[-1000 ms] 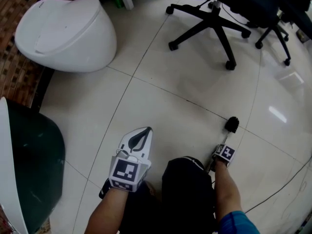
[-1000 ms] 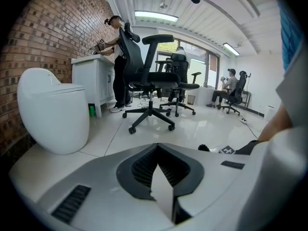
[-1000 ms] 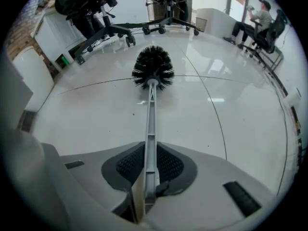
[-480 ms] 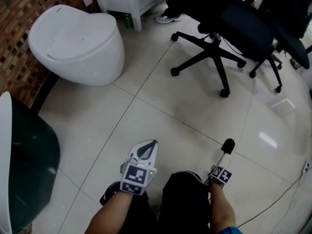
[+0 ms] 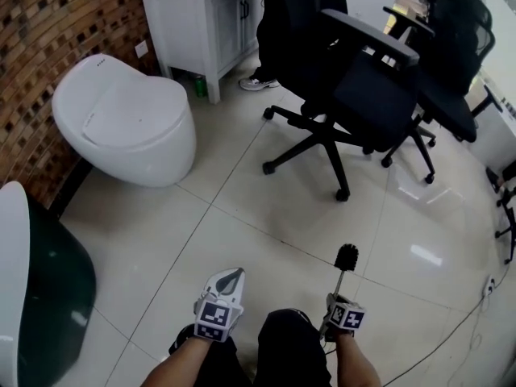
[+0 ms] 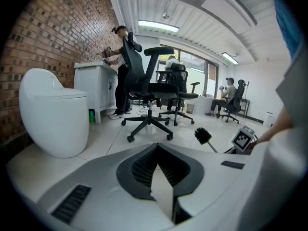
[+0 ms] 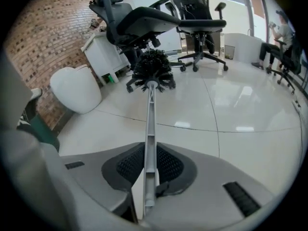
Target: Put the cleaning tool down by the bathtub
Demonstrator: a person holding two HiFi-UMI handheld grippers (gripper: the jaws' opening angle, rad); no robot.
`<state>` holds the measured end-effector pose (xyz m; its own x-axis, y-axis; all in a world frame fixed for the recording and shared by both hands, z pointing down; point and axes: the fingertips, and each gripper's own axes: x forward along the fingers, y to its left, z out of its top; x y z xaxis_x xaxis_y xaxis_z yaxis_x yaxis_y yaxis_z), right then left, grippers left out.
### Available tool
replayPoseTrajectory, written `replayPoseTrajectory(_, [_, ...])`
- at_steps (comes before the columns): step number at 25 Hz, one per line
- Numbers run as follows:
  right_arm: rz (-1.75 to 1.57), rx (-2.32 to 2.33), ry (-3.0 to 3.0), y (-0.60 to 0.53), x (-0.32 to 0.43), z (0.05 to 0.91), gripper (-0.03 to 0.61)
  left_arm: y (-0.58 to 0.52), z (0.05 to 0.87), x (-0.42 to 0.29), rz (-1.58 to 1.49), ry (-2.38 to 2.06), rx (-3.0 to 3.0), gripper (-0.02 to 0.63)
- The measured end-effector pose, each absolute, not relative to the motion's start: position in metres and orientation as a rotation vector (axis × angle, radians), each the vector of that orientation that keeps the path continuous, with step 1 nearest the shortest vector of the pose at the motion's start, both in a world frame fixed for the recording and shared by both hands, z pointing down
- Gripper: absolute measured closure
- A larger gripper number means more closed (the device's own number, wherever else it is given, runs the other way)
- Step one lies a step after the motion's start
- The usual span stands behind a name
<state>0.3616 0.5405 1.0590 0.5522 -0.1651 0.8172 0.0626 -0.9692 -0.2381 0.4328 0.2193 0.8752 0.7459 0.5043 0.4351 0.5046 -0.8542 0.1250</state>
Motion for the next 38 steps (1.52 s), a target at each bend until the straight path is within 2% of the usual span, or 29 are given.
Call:
replayPoseTrajectory(7, [-1.383, -2.602, 0.292, 0.508, 0.351, 0.900, 0.499, 0.201, 0.740, 0.415, -0.711, -0.784, -2.949, 0.617])
replayPoseTrajectory(17, [-1.197, -2.651, 0.545, 0.450, 0.352, 0.606, 0.499, 0.208, 0.491, 0.350, -0.758, -0.730, -3.019, 0.617])
replayPoseTrajectory(26, [-1.026, -2.707, 0.944, 0.387, 0.348, 0.379, 0.499, 0.165, 0.282, 0.300, -0.577, -0.401, -3.073, 0.617])
replayPoseTrajectory(32, [-0.821, -2.781, 1.209, 0.336, 0.332, 0.292, 0.499, 0.110, 0.254, 0.233, -0.538, -0.076, -3.208, 0.617])
replayPoseTrajectory(38, [-0.767, -2.749, 1.304, 0.282, 0.313, 0.273, 0.499, 0.053, 0.227, 0.199, -0.419, 0.088, -3.227, 0.617])
